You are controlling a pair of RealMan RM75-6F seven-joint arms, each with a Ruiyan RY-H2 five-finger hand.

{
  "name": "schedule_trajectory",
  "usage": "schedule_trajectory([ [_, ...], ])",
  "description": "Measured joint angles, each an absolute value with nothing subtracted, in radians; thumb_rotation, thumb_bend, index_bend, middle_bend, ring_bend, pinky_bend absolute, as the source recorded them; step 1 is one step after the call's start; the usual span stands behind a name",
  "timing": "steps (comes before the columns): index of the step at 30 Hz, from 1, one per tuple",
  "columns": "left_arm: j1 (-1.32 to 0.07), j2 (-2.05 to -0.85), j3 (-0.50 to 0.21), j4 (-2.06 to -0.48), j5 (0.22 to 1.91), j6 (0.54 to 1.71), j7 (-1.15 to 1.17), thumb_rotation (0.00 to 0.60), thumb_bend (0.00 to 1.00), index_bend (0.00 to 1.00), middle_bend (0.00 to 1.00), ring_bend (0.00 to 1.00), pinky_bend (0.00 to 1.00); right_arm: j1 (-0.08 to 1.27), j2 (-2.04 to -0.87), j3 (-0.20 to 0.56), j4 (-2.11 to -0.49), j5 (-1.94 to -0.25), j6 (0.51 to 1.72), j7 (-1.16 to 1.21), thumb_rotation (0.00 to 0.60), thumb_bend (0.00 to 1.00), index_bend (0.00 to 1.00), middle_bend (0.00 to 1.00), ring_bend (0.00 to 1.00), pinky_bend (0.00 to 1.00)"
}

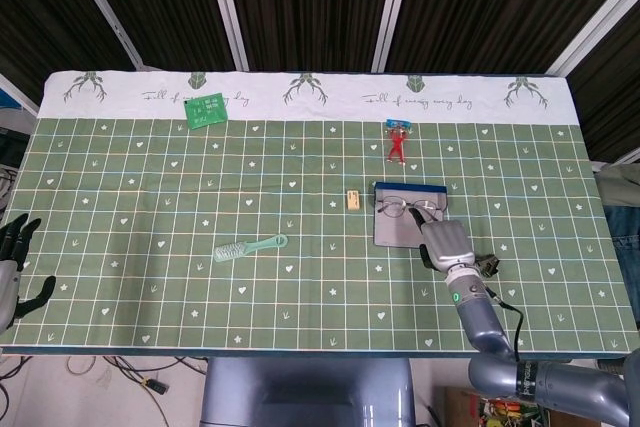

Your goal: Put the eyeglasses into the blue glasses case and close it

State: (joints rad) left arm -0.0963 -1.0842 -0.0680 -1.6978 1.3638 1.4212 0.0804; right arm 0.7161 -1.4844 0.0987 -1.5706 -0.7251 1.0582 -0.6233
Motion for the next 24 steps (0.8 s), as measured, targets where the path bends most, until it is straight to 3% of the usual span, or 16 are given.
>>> schedule_trajectory([
  [24, -0.096, -1.083, -0.069, -1.698, 1.359, 1.42, 0.083, 0.6, 0.36, 0.02, 0.0, 0.0, 0.0, 0.749, -1.522, 0.119, -1.488, -0.644, 1.0, -0.653, 0.6, 0.65, 0.09, 0.7, 0.74, 0.87],
])
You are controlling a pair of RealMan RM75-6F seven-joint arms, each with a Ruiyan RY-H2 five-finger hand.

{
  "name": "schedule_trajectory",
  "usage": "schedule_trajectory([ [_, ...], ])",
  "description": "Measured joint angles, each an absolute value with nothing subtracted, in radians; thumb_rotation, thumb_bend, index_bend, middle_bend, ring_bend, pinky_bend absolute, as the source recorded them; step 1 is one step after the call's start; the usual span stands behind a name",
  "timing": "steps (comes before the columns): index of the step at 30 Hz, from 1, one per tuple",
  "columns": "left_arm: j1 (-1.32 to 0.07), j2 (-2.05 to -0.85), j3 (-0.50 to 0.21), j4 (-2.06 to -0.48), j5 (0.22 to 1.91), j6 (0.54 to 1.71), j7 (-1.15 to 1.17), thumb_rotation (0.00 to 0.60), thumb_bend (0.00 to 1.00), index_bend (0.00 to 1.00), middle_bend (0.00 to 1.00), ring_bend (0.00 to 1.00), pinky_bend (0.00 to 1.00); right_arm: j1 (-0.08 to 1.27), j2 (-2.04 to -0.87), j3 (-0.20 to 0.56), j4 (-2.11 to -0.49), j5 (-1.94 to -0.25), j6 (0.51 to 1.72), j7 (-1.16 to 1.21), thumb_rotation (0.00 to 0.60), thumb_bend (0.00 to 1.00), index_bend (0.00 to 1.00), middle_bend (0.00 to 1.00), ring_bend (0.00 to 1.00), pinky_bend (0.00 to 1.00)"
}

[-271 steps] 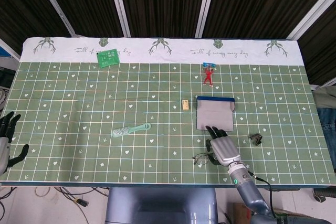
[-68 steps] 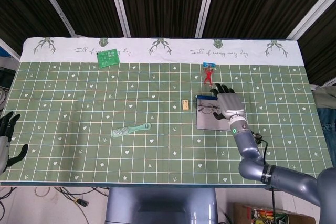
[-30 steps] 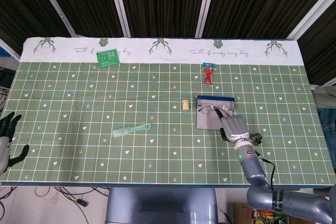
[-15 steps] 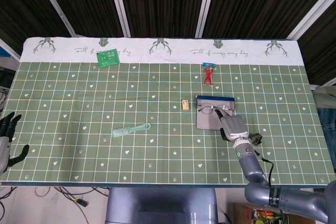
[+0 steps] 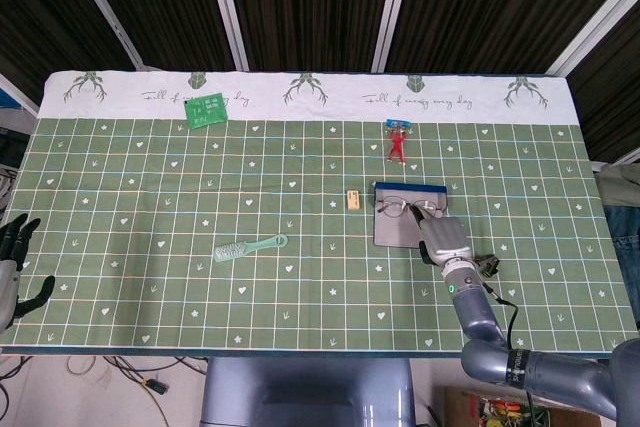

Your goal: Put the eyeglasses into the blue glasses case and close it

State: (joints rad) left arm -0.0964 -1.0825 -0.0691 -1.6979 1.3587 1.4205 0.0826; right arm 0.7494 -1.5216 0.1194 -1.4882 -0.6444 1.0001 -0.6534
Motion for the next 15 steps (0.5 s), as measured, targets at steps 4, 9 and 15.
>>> schedule_trajectory([
  [4, -0.096, -1.082, -0.069, -1.697, 1.358, 1.42, 0.083, 0.6, 0.36, 0.02, 0.0, 0.0, 0.0, 0.753, -1.527, 0.121, -1.476, -0.635, 0.995, -0.656, 0.6, 0.65, 0.09, 0.7, 0.74, 0.87],
  [9, -0.097, -1.082, -0.069, -1.697, 1.358, 1.419, 0.084, 0.6, 0.36, 0.02, 0.0, 0.0, 0.0, 0.756, -1.528, 0.12, -1.471, -0.629, 0.99, -0.659, 0.6, 0.65, 0.09, 0.7, 0.74, 0.87],
  [15, -0.097, -1.083, -0.07, -1.698, 1.356, 1.42, 0.085, 0.6, 0.36, 0.02, 0.0, 0.0, 0.0, 0.761, -1.532, 0.123, -1.459, -0.614, 0.983, -0.664, 0.6, 0.65, 0.09, 0.7, 0.74, 0.87],
])
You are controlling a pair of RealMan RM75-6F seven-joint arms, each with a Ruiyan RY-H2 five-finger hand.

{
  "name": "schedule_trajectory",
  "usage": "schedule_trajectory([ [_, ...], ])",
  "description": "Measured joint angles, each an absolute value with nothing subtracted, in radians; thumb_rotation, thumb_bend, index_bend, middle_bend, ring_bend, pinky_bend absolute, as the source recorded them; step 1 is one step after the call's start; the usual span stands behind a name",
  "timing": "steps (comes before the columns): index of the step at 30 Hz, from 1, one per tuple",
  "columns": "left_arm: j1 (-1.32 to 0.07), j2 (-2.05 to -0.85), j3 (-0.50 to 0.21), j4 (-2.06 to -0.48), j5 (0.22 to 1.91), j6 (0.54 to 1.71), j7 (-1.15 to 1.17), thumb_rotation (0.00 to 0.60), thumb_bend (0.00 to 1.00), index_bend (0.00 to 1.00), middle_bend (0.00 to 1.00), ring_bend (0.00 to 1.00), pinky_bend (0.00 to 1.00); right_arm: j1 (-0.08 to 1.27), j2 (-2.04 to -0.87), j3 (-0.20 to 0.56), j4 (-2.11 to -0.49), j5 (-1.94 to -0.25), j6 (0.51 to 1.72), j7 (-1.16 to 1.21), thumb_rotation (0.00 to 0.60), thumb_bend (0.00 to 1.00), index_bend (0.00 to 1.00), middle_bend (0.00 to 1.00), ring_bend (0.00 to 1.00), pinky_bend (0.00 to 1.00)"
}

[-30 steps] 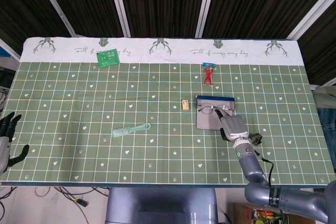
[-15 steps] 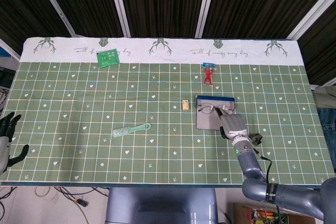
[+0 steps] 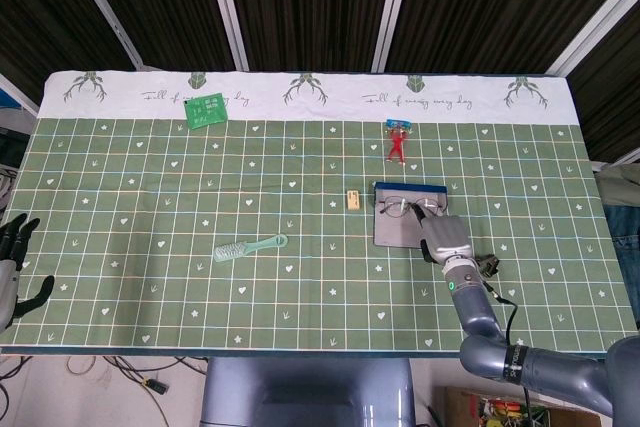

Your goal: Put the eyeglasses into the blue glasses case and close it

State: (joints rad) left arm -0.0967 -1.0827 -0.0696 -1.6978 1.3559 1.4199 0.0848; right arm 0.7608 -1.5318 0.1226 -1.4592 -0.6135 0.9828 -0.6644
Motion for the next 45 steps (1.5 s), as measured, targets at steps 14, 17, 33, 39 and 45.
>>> schedule_trajectory([
  [14, -0.097, -1.082, -0.069, -1.699, 1.356, 1.419, 0.084, 0.6, 0.36, 0.02, 0.0, 0.0, 0.0, 0.785, -1.548, 0.14, -1.427, -0.578, 0.968, -0.679, 0.6, 0.65, 0.09, 0.7, 0.74, 0.87],
  [17, -0.097, -1.081, -0.069, -1.699, 1.355, 1.418, 0.084, 0.6, 0.36, 0.02, 0.0, 0.0, 0.0, 0.792, -1.554, 0.144, -1.418, -0.571, 0.965, -0.684, 0.6, 0.65, 0.09, 0.7, 0.74, 0.87],
  [33, -0.098, -1.077, -0.069, -1.7, 1.352, 1.414, 0.08, 0.6, 0.36, 0.02, 0.0, 0.0, 0.0, 0.823, -1.586, 0.178, -1.352, -0.518, 0.956, -0.693, 0.6, 0.66, 0.09, 0.7, 0.75, 0.87],
  [39, -0.098, -1.076, -0.068, -1.701, 1.351, 1.412, 0.08, 0.6, 0.36, 0.02, 0.0, 0.0, 0.0, 0.825, -1.589, 0.183, -1.334, -0.505, 0.954, -0.689, 0.6, 0.66, 0.09, 0.7, 0.75, 0.87],
  [45, -0.097, -1.075, -0.068, -1.701, 1.35, 1.412, 0.08, 0.6, 0.36, 0.02, 0.0, 0.0, 0.0, 0.821, -1.588, 0.184, -1.336, -0.503, 0.955, -0.682, 0.6, 0.66, 0.09, 0.7, 0.75, 0.87],
])
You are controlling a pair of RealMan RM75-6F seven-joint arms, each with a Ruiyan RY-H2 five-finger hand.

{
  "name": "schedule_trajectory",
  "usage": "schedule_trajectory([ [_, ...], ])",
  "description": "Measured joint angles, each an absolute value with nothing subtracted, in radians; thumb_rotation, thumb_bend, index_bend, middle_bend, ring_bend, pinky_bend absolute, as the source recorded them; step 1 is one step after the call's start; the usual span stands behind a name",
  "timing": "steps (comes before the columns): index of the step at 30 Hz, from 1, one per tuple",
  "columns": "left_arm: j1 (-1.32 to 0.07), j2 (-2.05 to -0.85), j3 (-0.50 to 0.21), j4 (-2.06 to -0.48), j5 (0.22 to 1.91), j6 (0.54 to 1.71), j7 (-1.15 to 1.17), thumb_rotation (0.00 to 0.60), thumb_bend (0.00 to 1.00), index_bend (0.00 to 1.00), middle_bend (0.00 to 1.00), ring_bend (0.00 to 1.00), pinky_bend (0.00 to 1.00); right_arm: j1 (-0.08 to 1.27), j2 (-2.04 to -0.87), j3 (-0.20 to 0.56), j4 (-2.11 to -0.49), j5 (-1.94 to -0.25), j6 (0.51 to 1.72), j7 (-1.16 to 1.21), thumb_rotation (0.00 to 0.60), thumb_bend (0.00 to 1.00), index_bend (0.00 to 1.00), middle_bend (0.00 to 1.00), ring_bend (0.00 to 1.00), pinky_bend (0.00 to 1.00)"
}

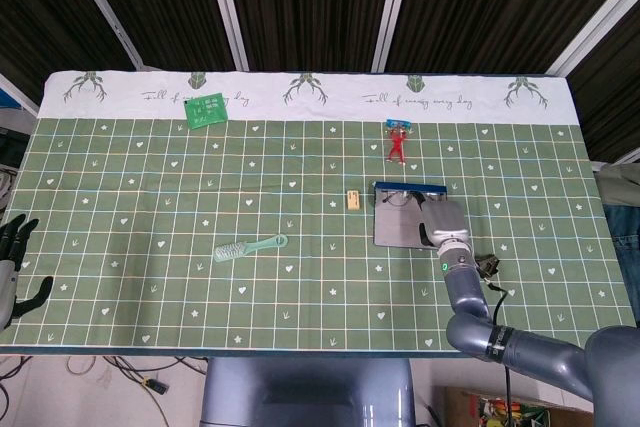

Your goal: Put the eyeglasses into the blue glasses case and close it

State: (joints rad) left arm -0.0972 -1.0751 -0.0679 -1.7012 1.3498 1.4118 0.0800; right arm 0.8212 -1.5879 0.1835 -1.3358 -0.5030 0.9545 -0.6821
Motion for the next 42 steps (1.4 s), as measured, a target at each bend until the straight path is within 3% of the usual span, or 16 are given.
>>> schedule_trajectory([
  [4, -0.098, -1.074, -0.067, -1.701, 1.349, 1.41, 0.081, 0.6, 0.36, 0.02, 0.0, 0.0, 0.0, 0.812, -1.576, 0.184, -1.365, -0.522, 0.968, -0.668, 0.6, 0.63, 0.09, 0.7, 0.75, 0.87],
  [8, -0.099, -1.074, -0.066, -1.702, 1.348, 1.406, 0.084, 0.6, 0.36, 0.02, 0.0, 0.0, 0.0, 0.796, -1.554, 0.182, -1.419, -0.565, 0.992, -0.644, 0.6, 0.48, 0.09, 0.68, 0.75, 0.87],
  [11, -0.099, -1.074, -0.064, -1.703, 1.348, 1.404, 0.088, 0.6, 0.36, 0.02, 0.0, 0.0, 0.0, 0.781, -1.537, 0.18, -1.465, -0.614, 1.014, -0.617, 0.6, 0.37, 0.09, 0.6, 0.68, 0.83],
  [13, -0.099, -1.074, -0.064, -1.704, 1.347, 1.404, 0.091, 0.6, 0.36, 0.02, 0.0, 0.0, 0.0, 0.767, -1.522, 0.176, -1.499, -0.655, 1.032, -0.596, 0.6, 0.32, 0.09, 0.52, 0.6, 0.75],
  [18, -0.099, -1.075, -0.062, -1.706, 1.348, 1.404, 0.095, 0.6, 0.36, 0.02, 0.0, 0.0, 0.0, 0.724, -1.498, 0.146, -1.56, -0.771, 1.083, -0.549, 0.6, 0.28, 0.12, 0.37, 0.39, 0.35],
  [21, -0.099, -1.075, -0.061, -1.707, 1.351, 1.405, 0.096, 0.6, 0.36, 0.02, 0.0, 0.0, 0.0, 0.693, -1.496, 0.122, -1.575, -0.848, 1.119, -0.517, 0.6, 0.25, 0.14, 0.29, 0.31, 0.27],
  [31, -0.098, -1.076, -0.061, -1.706, 1.349, 1.406, 0.098, 0.6, 0.36, 0.03, 0.0, 0.0, 0.0, 0.638, -1.558, 0.09, -1.486, -0.997, 1.182, -0.444, 0.6, 0.22, 0.18, 0.24, 0.25, 0.22],
  [42, -0.098, -1.076, -0.062, -1.707, 1.346, 1.406, 0.101, 0.6, 0.36, 0.03, 0.0, 0.0, 0.0, 0.63, -1.613, 0.115, -1.397, -1.012, 1.145, -0.439, 0.6, 0.22, 0.2, 0.23, 0.24, 0.21],
])
